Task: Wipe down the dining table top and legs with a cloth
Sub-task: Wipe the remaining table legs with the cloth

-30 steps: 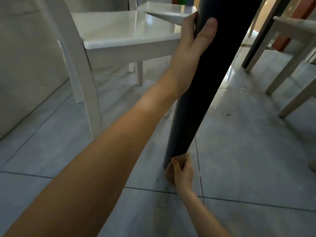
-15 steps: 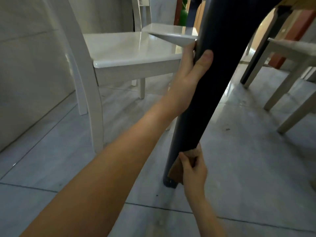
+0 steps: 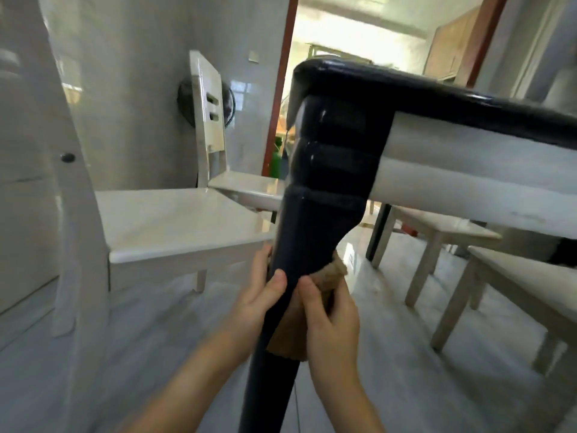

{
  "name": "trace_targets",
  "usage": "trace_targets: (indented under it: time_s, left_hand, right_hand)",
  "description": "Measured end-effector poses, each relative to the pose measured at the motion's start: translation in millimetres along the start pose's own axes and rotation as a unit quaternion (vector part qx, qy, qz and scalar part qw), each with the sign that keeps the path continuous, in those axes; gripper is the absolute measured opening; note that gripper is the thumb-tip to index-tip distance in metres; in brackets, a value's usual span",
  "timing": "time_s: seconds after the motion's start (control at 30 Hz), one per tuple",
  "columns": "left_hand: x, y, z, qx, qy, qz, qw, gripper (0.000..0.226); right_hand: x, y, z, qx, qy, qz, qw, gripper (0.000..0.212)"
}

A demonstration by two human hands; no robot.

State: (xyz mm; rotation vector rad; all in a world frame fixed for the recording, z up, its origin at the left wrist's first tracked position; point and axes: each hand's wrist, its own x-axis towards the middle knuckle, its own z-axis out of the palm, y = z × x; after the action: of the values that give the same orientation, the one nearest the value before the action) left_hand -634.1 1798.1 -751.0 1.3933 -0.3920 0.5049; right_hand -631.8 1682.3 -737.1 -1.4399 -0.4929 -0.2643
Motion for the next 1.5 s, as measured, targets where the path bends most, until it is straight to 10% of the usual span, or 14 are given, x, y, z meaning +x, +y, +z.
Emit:
trace_targets:
  time_s: [0.1, 0.6, 0.8, 0.93, 1.5]
  left_hand:
    - [-3, 0, -1, 0.007, 0.005, -0.009, 1.000, 0.049]
    - [-2, 2, -2, 0.012, 0.024, -0.023, 0.999, 0.051]
    - [-5, 6, 0, -0.023, -0.005, -0.037, 0.999, 0.050]
    - [-7, 8, 3, -0.047, -0.001, -0.031, 0.998, 0.046]
    - [-4, 6, 4, -0.001, 0.047, -0.069, 0.996, 0.043]
  right_hand:
    - [18, -28, 0, -0.001, -0.001, -0.012, 1.000, 0.011]
    - [-14, 19, 3, -0.039, 0.050, 0.050, 0.997, 0.062]
    - [15, -23, 3, -0.011, 0.044, 0.017, 0.999, 0.022]
    - [14, -24, 5, -0.019, 0.050, -0.013, 0.998, 0.039]
    - [-73, 81, 5, -0.070, 0.140, 0.209, 0.965, 0.036]
